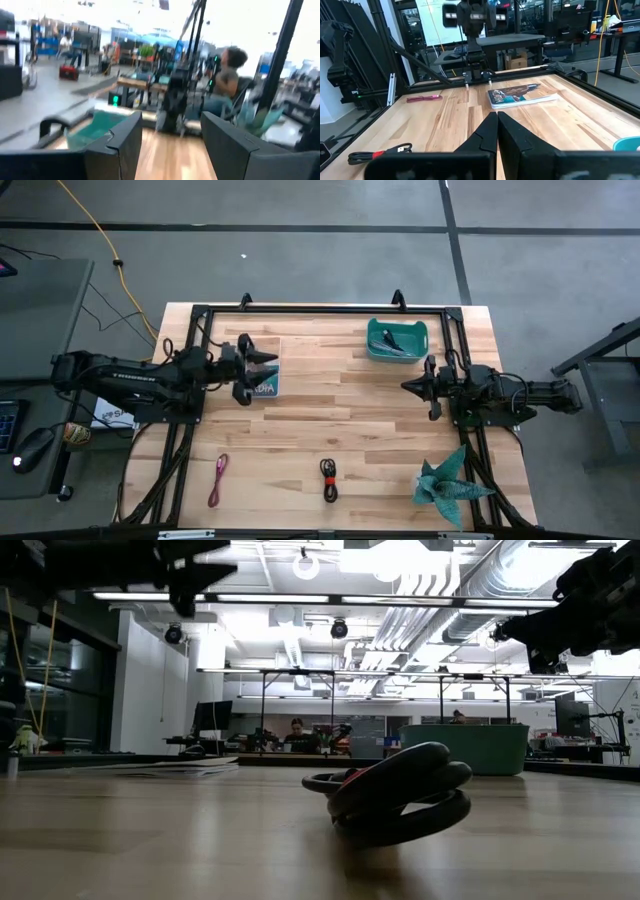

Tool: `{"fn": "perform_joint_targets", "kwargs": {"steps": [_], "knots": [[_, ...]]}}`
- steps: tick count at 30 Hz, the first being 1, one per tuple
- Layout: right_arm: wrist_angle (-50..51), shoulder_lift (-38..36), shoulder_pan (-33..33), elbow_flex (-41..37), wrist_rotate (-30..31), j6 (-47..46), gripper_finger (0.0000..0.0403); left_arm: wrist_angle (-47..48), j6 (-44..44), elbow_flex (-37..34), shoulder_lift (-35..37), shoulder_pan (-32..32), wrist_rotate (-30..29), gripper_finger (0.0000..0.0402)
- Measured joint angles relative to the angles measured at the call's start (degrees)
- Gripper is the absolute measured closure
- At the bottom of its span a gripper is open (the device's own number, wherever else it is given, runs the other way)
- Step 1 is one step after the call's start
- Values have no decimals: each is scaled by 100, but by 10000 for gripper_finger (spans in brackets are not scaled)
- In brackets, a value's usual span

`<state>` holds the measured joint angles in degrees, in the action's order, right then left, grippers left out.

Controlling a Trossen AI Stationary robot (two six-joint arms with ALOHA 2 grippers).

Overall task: Pick and place USB-C Cables
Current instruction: Put the pink charger cable into the green bin

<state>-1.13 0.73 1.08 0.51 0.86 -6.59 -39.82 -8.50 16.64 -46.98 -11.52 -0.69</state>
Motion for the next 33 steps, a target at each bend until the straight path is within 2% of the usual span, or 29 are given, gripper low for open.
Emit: {"fn": "perform_joint_targets", "kwargs": {"steps": [5, 8, 15, 17, 24, 25, 27, 31, 33], "knots": [[-2, 1, 0, 0, 0, -95, 403, 18, 760, 668, 0, 86, 4, 220], [-4, 0, 0, -2, 0, -93, 403, 260, 905, 1247, 0, 79, 3, 220], [-4, 1, 0, -2, 0, -91, 403, 2733, 1178, 2845, -112, 12, 2, 220], [-3, 0, 0, -2, 0, -91, 403, 3074, 1274, 2997, -134, 12, 2, 220], [-4, 2, 0, -4, 2, -92, 403, 3094, 1421, 3043, -126, 11, 124, 220], [-4, 2, 0, -4, 2, -91, 403, 3164, 1442, 3043, -122, 10, 376, 220], [-4, 1, 0, -4, 2, -91, 403, 3377, 1544, 3043, -120, 10, 1294, 220], [-4, 2, 0, -4, 2, -92, 403, 3576, 1452, 3041, -126, 71, 4207, 220], [-4, 0, 0, -4, 2, -92, 403, 3572, 1305, 3041, -120, 143, 5452, 220]]}}
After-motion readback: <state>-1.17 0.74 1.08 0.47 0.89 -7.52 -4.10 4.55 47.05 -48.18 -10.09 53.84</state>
